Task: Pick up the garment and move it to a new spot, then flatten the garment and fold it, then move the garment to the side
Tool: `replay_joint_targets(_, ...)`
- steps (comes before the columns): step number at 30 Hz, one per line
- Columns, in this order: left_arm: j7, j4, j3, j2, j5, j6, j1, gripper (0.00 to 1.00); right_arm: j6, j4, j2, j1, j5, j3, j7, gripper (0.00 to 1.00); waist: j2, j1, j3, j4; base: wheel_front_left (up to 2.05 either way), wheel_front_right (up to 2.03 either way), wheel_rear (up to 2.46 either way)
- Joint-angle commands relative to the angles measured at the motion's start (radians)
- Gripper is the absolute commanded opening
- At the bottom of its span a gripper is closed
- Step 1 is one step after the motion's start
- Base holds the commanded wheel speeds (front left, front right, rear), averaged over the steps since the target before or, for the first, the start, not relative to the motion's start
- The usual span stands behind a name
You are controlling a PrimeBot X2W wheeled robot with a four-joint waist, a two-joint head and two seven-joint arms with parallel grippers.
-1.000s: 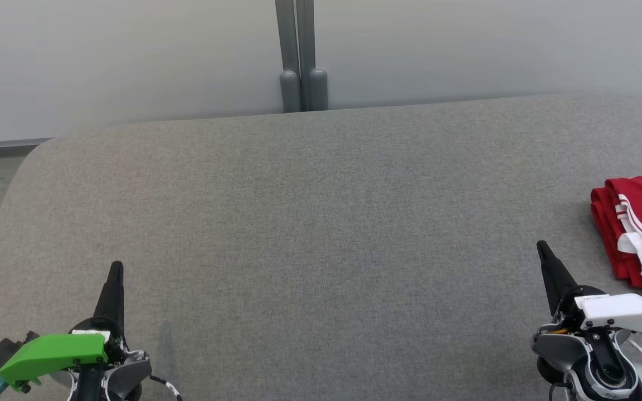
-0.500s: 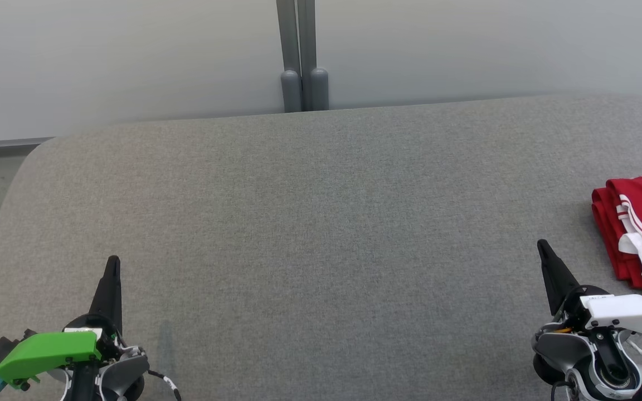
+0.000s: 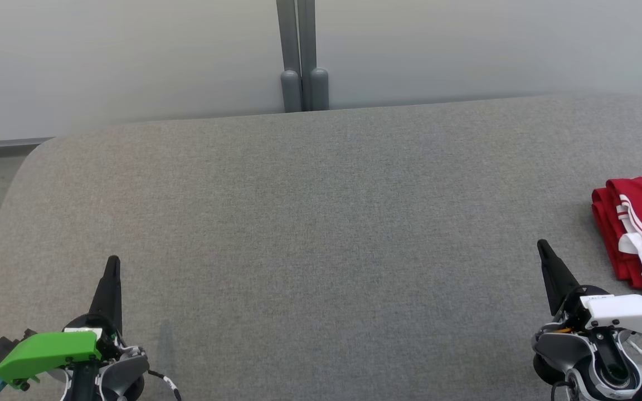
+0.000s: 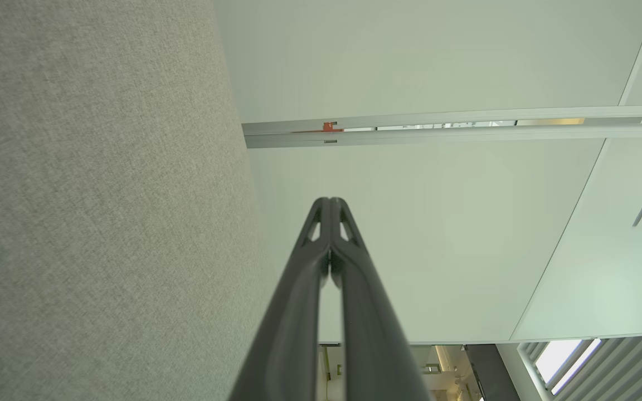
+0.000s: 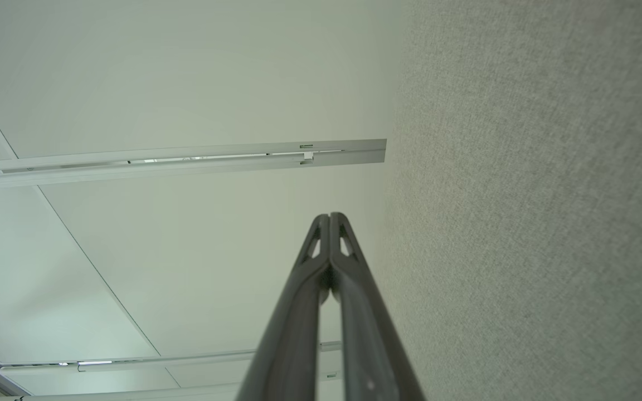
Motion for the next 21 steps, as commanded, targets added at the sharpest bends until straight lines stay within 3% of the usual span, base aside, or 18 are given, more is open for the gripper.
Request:
replay_joint_targets(1,0.004,-0.003,0.003,0.007,0.000,-0.005,-0.012,0.00,0.001,-0.006,-0.004,0.009,0.007,-0.002,0.004,0.00,0.0000,0.0000,0.000,0.000,0.00,0.00,0.00)
replay_joint_targets(21,0.004,-0.003,0.002,0.007,0.000,-0.005,-0.012,0.00,0.001,-0.006,-0.004,0.009,0.007,-0.002,0.004,0.00,0.0000,0.0000,0.000,0.000,0.00,0.00,0.00)
